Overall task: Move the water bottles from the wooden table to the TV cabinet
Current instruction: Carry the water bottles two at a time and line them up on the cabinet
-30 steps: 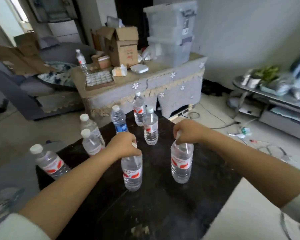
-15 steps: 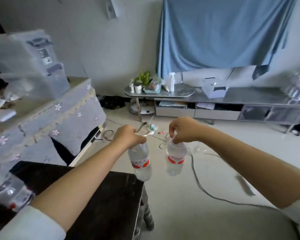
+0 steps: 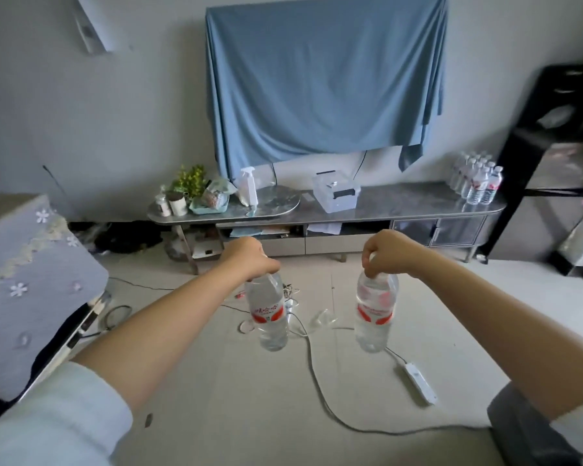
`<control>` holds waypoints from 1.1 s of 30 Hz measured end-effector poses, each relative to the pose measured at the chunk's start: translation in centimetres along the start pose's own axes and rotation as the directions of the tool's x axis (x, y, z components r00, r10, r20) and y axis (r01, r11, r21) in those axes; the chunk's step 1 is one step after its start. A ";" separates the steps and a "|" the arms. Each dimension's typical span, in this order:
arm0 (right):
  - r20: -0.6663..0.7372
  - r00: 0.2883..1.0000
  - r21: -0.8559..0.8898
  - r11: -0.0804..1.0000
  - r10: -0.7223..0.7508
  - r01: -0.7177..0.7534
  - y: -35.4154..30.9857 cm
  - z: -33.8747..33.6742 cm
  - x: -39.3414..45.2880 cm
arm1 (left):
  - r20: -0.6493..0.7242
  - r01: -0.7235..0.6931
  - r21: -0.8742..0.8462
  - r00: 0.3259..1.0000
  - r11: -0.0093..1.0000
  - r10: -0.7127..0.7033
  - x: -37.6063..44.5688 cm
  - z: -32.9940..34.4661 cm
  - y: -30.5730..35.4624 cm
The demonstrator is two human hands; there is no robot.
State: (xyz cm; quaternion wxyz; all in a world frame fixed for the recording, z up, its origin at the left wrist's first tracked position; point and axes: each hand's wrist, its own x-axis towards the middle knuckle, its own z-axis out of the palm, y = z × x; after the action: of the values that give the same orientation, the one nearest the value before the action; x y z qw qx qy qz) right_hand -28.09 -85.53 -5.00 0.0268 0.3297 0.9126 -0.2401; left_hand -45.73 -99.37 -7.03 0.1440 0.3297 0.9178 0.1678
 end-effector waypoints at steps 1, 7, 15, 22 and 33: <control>-0.013 1.000 0.028 0.999 0.023 -0.023 1.1 -0.6 1.3 | 0.008 -0.008 0.011 1.000 1.000 0.008 1.7 0.2 0.8; -0.037 0.990 0.081 0.988 0.133 -0.129 6.5 -2.9 10.3 | 0.080 -0.144 0.041 0.987 0.989 0.140 12.2 1.0 5.4; -0.205 0.919 0.203 0.933 0.337 -0.297 11.7 -8.5 21.2 | 0.209 -0.391 0.108 0.908 0.914 0.363 27.9 1.2 12.7; -0.267 0.846 0.262 0.879 0.462 -0.398 18.7 -13.2 27.7 | 0.261 -0.456 0.072 0.867 0.887 0.425 38.0 3.4 21.4; -0.202 0.855 0.195 0.876 0.477 -0.442 35.1 -23.1 37.7 | 0.287 -0.548 0.095 0.815 0.831 0.504 51.1 8.7 41.0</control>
State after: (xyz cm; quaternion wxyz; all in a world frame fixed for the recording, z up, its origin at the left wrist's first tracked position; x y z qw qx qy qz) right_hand -33.39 -29.36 -7.17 -0.0524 0.5665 0.7841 -0.2482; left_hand -57.47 -34.33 -6.22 0.1771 0.6007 0.7757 0.0778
